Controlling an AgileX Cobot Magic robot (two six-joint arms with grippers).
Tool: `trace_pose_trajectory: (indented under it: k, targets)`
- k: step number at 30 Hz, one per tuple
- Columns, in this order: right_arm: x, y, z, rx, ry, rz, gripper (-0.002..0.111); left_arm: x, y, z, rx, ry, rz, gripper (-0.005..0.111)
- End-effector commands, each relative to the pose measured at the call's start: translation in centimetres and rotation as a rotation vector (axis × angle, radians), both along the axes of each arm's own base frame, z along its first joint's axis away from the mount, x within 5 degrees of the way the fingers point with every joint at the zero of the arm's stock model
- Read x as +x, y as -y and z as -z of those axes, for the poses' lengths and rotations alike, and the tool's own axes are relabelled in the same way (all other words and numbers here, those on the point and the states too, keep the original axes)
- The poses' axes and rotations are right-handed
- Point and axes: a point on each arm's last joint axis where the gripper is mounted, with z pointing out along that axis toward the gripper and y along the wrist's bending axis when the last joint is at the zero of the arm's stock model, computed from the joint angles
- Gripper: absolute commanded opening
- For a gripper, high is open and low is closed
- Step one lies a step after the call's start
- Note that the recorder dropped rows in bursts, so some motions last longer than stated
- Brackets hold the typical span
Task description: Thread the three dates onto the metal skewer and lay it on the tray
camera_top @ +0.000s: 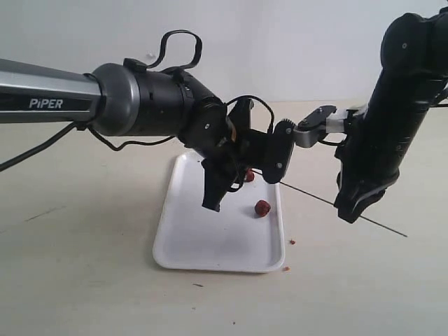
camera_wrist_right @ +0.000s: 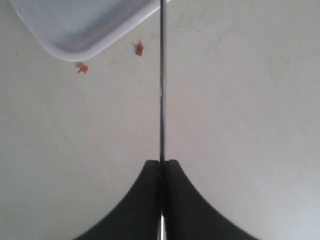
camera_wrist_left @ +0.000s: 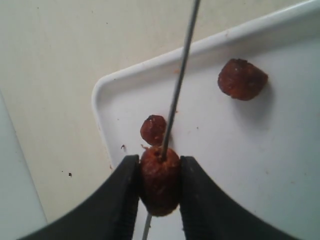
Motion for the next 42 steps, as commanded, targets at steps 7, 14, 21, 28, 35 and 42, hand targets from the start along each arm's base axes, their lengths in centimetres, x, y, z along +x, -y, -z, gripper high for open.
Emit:
trace_pose_trajectory:
  k: [7, 14, 21, 28, 35, 42]
  targets:
    - [0.6, -0.4, -0.2, 0.052, 0.056, 0.023, 0.0, -1.0, 1.6, -1.2, -0.092, 0.017, 0.014, 0.029]
    - [0.6, -0.7, -0.3, 0.076, 0.048, 0.037, 0.0, -1.0, 1.5, -1.2, -0.09, 0.018, 0.014, 0.053]
    - [0.6, -0.8, -0.3, 0.092, 0.048, 0.038, 0.0, -0.8, 1.5, -1.3, -0.117, 0.027, 0.001, 0.056]
    - [0.6, -0.9, -0.3, 0.097, 0.048, 0.042, 0.0, 0.4, 0.8, -3.7, -0.244, 0.081, -0.074, 0.062]
    - [0.6, -0.9, -0.4, 0.104, 0.05, 0.047, 0.0, 0.5, 0.1, -5.2, -0.261, 0.079, -0.108, 0.069]
    - [0.7, -0.9, -1.5, 0.116, 0.111, 0.06, 0.0, 0.8, -1.0, -5.8, -0.253, 0.054, -0.157, 0.069]
